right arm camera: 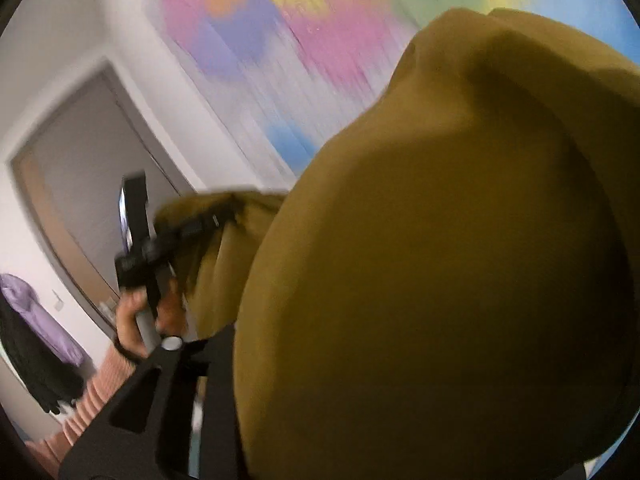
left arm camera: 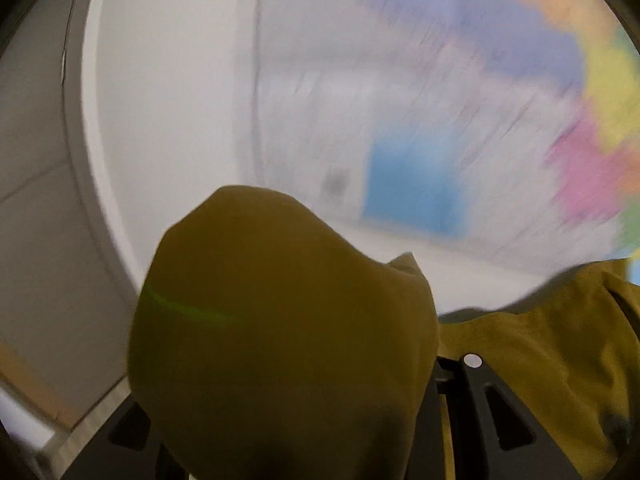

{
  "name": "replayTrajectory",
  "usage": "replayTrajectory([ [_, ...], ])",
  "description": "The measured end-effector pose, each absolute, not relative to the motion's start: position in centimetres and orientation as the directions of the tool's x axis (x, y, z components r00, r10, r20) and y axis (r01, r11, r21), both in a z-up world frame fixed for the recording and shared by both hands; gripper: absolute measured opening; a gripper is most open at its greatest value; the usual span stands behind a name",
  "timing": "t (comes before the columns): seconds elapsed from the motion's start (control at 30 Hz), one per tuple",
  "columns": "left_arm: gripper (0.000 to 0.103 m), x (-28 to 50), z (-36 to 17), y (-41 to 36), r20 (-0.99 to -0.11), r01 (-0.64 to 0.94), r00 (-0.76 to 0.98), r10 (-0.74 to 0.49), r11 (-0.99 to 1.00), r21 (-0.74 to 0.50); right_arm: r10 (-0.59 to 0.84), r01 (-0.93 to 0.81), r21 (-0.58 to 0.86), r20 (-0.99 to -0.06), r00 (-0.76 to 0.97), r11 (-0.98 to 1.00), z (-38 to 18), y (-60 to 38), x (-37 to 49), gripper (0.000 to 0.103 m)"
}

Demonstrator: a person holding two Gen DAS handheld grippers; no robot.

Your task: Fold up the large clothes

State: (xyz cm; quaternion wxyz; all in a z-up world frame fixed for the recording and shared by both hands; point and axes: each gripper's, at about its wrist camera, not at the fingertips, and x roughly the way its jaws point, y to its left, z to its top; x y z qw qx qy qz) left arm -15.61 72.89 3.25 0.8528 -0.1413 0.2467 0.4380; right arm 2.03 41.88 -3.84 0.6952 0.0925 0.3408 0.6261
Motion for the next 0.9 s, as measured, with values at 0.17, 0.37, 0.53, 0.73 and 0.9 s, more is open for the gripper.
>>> replayTrajectory([
  [0.17,0.032,-16.3,-3.2,74.9,-0.631,-0.834,0.457,0.627,0.548,-0.06,0.897,-0.822,0.54,-0.435,-0.086,0.183,-5.4,39.0,1.5,0.054],
  [0.37,0.045,-18.1,-3.8,76.2,-0.641,-0.834,0.48,0.598,0.539,-0.122,0.87,-0.884,0.449,-0.479,-0.115,0.131,-2.0,32.6,0.7,0.061],
  [0.53,0.046,-18.2,-4.4,75.4,-0.644,-0.827,0.493,0.585,0.545,-0.138,0.909,-0.928,0.289,-0.403,0.105,0.235,3.4,27.2,2.5,0.061],
  [0.73,0.046,-17.6,-4.4,74.8,-0.648,-0.819,0.5,0.575,0.558,-0.136,0.824,-0.898,0.294,-0.553,0.12,0.328,0.3,33.2,5.8,0.06],
  [0.9,0.044,-17.5,-3.7,74.9,-0.635,-0.808,0.523,0.568,0.568,-0.157,0.879,-0.888,0.415,-0.476,-0.028,0.197,-0.8,31.7,4.6,0.016],
])
